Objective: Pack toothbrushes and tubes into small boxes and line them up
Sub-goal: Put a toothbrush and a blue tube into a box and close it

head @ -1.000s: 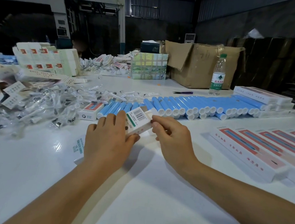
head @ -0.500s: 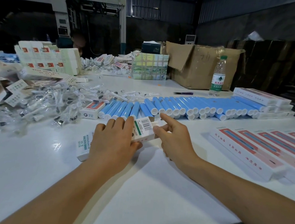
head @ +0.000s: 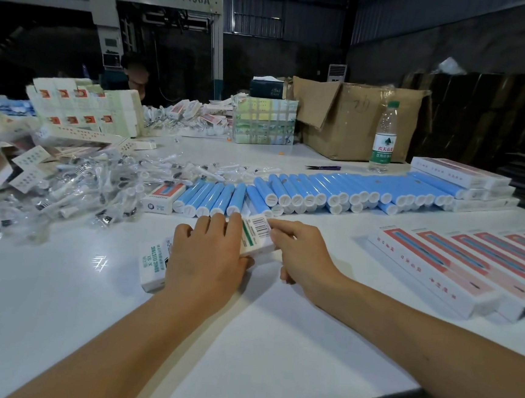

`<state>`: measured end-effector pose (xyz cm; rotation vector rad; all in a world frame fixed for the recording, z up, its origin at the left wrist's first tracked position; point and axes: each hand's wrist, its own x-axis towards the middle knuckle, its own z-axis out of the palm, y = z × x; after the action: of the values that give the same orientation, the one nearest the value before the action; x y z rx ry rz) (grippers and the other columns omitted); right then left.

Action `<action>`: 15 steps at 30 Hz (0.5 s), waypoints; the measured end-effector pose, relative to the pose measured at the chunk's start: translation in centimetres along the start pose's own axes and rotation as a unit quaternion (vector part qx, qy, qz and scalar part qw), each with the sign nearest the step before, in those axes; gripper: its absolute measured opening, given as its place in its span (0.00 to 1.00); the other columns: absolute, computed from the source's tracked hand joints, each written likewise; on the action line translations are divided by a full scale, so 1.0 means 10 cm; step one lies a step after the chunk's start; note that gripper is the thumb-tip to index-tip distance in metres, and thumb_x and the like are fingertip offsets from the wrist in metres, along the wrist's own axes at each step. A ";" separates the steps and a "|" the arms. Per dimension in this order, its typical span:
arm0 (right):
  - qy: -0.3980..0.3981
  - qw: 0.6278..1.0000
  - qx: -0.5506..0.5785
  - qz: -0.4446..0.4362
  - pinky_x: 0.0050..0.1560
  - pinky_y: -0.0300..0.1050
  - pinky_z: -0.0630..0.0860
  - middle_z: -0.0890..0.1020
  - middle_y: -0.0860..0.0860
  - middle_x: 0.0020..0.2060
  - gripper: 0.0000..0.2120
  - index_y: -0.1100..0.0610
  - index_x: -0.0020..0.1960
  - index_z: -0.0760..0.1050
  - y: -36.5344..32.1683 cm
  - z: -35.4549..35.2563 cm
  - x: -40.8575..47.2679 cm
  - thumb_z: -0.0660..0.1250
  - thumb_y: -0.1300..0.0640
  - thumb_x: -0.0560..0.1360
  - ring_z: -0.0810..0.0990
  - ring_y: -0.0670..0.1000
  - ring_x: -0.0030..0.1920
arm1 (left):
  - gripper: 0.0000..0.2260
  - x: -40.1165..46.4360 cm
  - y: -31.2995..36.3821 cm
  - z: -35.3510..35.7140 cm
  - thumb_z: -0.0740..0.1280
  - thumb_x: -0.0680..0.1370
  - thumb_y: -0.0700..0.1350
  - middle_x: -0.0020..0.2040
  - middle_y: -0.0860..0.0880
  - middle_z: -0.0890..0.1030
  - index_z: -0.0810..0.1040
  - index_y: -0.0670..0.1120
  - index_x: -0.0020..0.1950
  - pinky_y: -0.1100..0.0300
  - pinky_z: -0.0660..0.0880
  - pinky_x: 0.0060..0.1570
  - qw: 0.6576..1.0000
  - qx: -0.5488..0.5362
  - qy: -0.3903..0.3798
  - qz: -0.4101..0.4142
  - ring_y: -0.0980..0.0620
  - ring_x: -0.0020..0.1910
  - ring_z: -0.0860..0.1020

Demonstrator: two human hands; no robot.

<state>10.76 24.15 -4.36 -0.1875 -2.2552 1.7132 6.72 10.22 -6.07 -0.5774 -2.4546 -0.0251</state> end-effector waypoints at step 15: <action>-0.053 0.885 0.438 0.145 0.43 0.51 0.82 0.85 0.60 0.42 0.09 0.64 0.52 0.77 -0.02 -0.01 0.17 0.67 0.62 0.73 0.84 0.56 0.42 | 0.29 0.03 0.06 -0.07 0.55 0.78 0.63 0.65 0.51 0.68 0.54 0.50 0.73 0.55 0.63 0.55 0.998 -0.060 0.030 -0.012 0.50 0.62 0.67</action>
<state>9.17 24.63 -3.84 -0.2277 -1.3298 2.7622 7.13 10.80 -5.38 -0.5900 -2.4138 -0.1982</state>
